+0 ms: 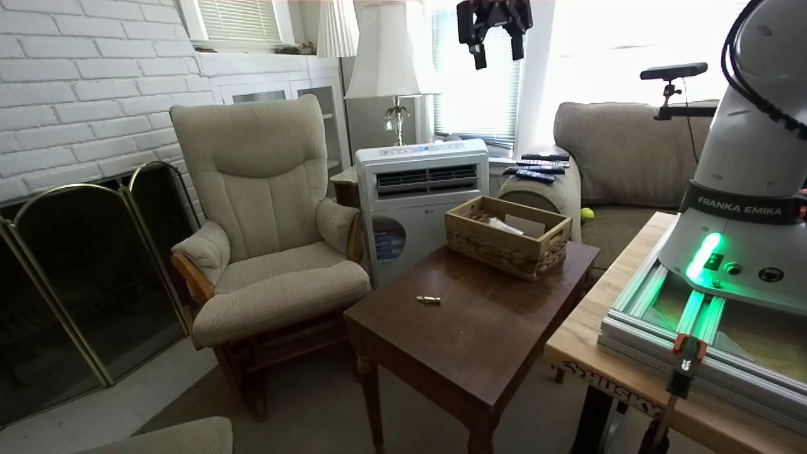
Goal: Shift one remote to the basket
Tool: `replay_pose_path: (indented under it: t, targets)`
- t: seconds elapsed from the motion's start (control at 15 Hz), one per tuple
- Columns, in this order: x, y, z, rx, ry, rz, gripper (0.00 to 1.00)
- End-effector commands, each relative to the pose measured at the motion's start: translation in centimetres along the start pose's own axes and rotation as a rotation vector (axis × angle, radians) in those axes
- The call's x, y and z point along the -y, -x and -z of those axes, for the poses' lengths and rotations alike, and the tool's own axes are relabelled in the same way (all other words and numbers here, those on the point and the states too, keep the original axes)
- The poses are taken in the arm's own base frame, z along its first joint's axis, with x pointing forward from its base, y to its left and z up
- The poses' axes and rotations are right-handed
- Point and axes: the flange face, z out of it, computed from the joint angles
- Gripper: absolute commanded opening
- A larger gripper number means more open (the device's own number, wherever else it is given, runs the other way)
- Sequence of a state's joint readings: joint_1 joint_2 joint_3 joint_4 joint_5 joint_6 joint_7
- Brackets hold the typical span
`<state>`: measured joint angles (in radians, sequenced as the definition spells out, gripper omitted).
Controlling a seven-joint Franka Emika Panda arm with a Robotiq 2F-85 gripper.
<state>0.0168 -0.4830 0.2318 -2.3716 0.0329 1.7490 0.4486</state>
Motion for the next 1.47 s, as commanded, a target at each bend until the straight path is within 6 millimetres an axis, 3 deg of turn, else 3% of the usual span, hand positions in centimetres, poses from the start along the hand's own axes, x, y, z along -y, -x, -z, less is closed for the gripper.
replay_pose_path:
  t: [0.0, 0.53, 0.87, 0.93, 1.0, 1.13, 1.4]
  targets:
    - [0.0, -3.8, -1.3, 0.091, -0.038, -0.106, 1.0]
    - [-0.6, -11.4, -3.1, -0.034, -0.121, 0.044, 1.0]
    - [-3.8, -14.4, -4.1, -0.101, -0.164, 0.123, 1.0]
    - [-4.5, -14.8, -4.3, -0.101, -0.18, 0.077, 1.0]
    - [-3.6, -13.7, -4.0, -0.09, -0.151, 0.087, 1.0]
    - [-4.7, -14.3, -4.4, -0.093, -0.157, 0.072, 1.0]
    - [-4.4, -13.8, -4.3, -0.097, -0.161, 0.102, 1.0]
